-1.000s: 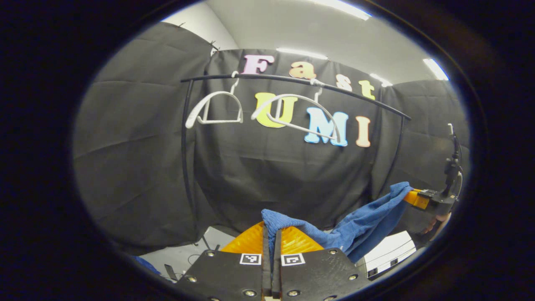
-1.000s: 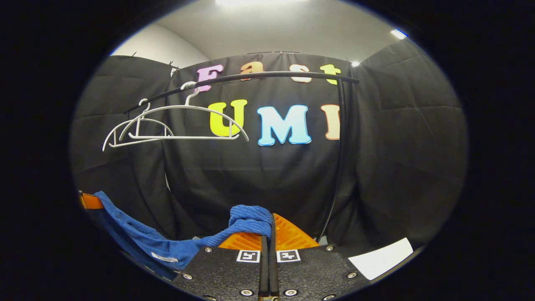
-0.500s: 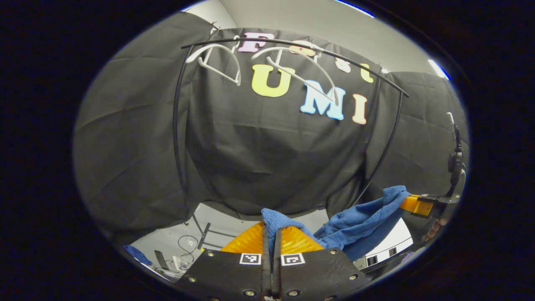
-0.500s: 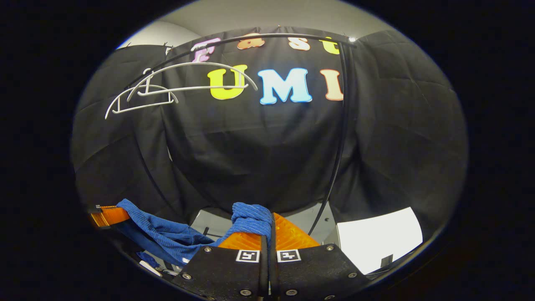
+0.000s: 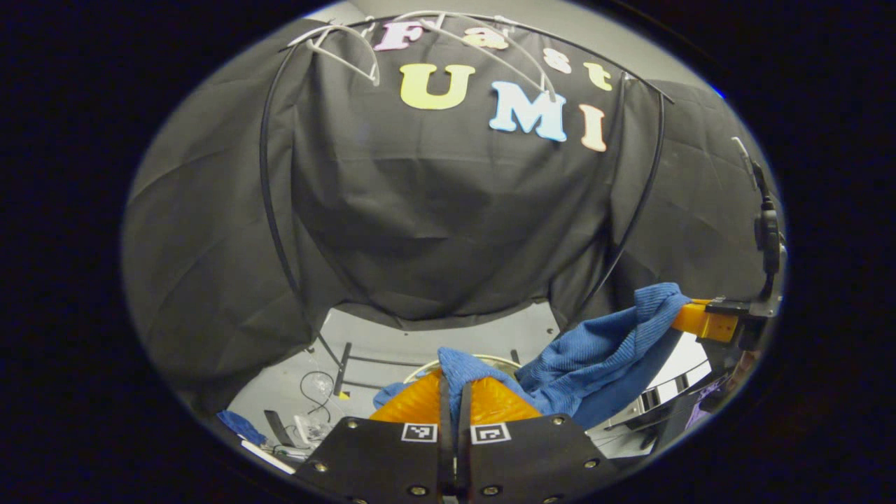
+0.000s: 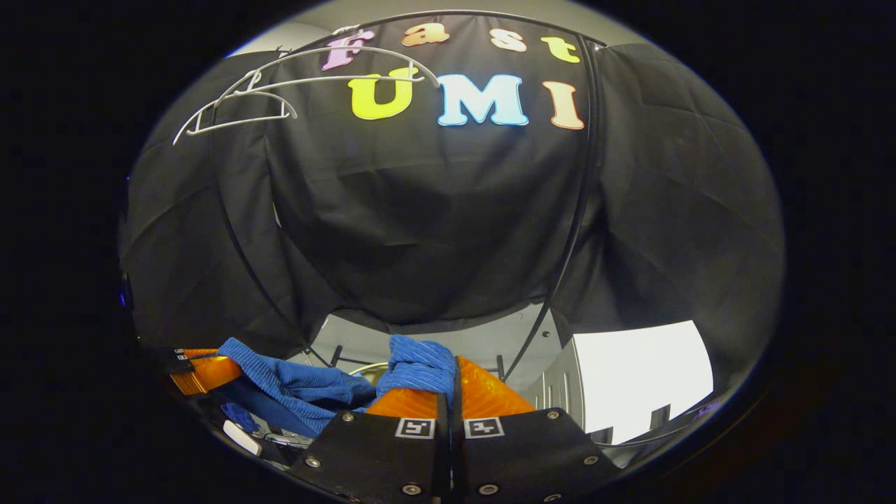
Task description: Grasp the clothes on the hanger with both hands and then place them into the laundry hamper below.
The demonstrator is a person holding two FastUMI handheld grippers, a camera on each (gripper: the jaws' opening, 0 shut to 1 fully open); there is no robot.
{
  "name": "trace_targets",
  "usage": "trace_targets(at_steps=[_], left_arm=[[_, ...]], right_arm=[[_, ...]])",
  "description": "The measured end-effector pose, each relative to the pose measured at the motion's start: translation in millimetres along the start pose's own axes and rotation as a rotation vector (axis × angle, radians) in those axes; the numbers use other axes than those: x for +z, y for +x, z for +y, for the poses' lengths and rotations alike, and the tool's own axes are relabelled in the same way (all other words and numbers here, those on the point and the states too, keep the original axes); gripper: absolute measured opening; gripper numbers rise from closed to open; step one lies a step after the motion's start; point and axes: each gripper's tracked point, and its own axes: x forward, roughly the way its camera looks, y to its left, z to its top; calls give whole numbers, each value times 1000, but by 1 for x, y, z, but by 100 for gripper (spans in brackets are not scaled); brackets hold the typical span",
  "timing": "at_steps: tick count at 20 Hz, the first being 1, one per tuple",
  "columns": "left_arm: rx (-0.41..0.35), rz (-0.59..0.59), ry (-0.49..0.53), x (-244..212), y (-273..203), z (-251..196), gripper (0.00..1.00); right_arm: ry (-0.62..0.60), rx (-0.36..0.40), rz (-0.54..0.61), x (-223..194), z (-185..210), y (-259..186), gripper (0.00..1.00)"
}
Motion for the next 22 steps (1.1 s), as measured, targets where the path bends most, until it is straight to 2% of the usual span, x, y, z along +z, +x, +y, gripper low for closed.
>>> trace_targets(at_steps=[4,13,18,19,20,22], left_arm=[[-14,31,25,-9,4,-1,2],[-7,109,19,-26,15,2,2],[-16,115,21,-30,21,2,3],[-15,118,22,-31,21,3,7],[-13,121,22,-31,20,3,2],[-3,126,27,-32,21,3,3]], right_arm=[[51,-21,67,-26,-2,13,1],[44,-13,161,-58,4,45,2],[43,-21,170,-59,2,53,2],[47,-22,177,-62,1,54,2],[51,-23,182,-62,2,55,2],[55,-26,189,-64,1,55,4]])
